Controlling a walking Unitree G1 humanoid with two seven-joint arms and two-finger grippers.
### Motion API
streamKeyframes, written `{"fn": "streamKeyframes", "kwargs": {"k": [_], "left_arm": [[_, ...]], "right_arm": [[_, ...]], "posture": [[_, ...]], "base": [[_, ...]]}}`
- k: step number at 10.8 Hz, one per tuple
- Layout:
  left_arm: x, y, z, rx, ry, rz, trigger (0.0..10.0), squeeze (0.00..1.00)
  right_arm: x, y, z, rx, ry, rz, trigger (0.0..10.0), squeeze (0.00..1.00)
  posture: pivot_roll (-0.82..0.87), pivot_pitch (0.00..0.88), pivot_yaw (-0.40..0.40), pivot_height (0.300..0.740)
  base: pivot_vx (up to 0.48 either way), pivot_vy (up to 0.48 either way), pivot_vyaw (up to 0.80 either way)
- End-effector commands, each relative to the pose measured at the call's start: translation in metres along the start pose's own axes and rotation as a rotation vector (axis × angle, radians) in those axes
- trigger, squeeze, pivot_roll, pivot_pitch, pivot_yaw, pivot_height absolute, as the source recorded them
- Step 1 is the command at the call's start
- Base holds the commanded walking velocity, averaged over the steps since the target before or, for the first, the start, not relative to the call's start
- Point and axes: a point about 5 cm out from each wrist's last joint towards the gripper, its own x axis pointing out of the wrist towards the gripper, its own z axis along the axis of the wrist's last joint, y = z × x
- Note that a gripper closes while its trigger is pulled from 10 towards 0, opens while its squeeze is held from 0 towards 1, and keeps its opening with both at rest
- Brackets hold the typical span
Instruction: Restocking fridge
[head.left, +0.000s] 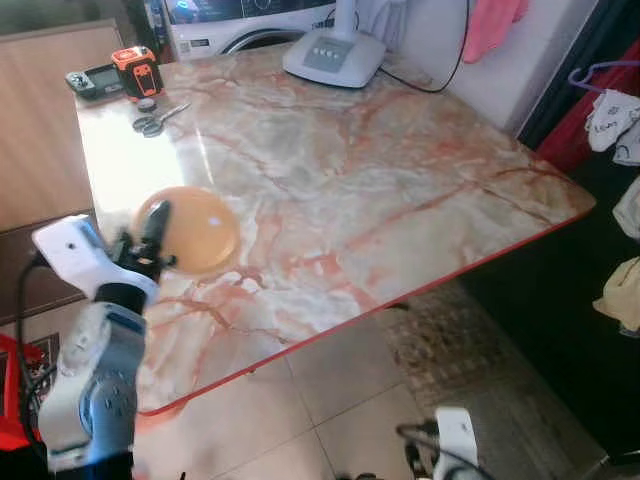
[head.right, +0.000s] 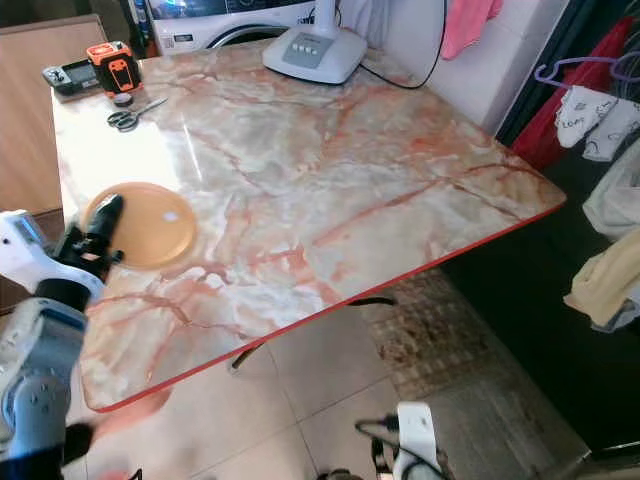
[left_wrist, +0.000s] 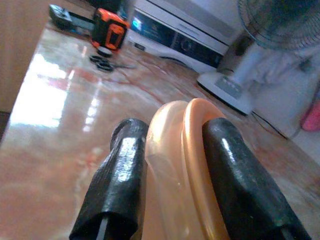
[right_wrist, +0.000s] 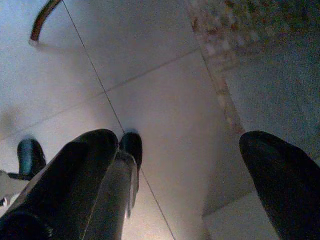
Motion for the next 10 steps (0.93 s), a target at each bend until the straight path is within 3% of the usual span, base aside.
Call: {"fn": "streamKeyframes", "kwargs": {"k": [1, 6, 10], "left_arm": [[0.003, -0.002, 0.008, 0.015, -0.045, -0.013, 10.0, 0.0], [0.006, -0.007, 0.004, 0.01, -0.082, -0.015, 10.0, 0.0], [-0.015, 0.007, 0.005, 0.039, -0.088, 0.055, 10.0, 0.0]], "right_arm": [[-0.001, 0.0, -0.005, 0.018, 0.016, -0.008, 10.0, 0.0], [0.001, 0.004, 0.003, -0.014, 0.003, 0.011, 10.0, 0.0], [-0.003, -0.001, -0.013, -0.047, 0.035, 0.013, 10.0, 0.0]], "posture": [[-0.07, 0.096, -0.042, 0.74], [-0.02, 0.073, -0.078, 0.74], [0.02, 0.117, -0.12, 0.74]], "base": [[0.0, 0.0, 0.0], [0.0, 0.0, 0.0], [0.0, 0.0, 0.0]]}}
